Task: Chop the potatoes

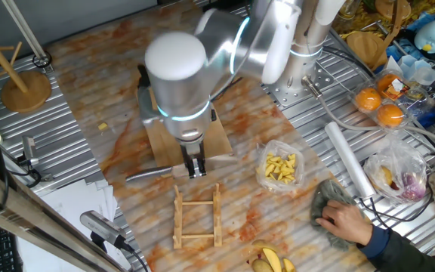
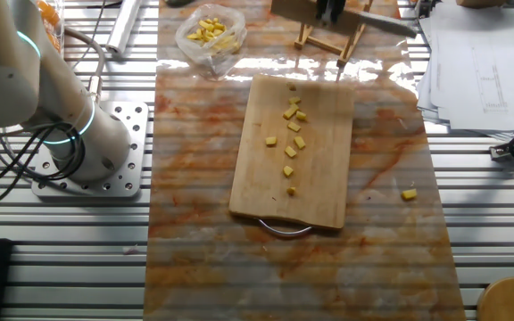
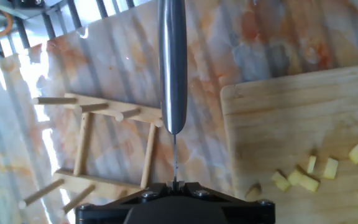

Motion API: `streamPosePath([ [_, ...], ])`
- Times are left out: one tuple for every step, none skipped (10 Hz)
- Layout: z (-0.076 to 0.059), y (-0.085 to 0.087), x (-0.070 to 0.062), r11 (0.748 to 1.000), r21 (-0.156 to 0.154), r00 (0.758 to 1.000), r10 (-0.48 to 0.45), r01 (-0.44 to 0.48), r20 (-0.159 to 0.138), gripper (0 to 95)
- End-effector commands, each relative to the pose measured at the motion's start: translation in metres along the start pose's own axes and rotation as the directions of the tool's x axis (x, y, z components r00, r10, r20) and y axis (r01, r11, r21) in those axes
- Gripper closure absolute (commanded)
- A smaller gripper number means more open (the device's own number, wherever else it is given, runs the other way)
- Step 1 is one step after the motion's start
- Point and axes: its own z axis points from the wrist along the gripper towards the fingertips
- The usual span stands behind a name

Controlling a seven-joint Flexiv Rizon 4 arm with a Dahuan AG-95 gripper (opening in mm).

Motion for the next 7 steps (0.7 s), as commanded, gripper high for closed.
streamPosePath([
  [-0.0013,-0.0024,0.0022,0.991,0.046,0.992,-0.126,0.127,-0.027,95.0],
  [-0.0013,-0.0024,0.0022,0.984,0.055,0.985,-0.168,0.17,-0.038,95.0],
  [-0.0013,-0.0024,0.0022,0.977,0.051,0.978,-0.203,0.205,-0.036,95.0],
  [-0.0013,-0.0024,0.0022,0.983,0.031,0.984,-0.179,0.18,-0.016,95.0],
  [-0.0013,-0.0024,0.0022,0.99,0.016,0.99,-0.143,0.143,-0.012,95.0],
  [-0.0013,-0.0024,0.0022,0.993,0.017,0.993,-0.116,0.117,-0.018,95.0],
  [-0.0013,-0.0024,0.0022,0.997,0.002,0.996,-0.082,0.082,-0.029,95.0],
])
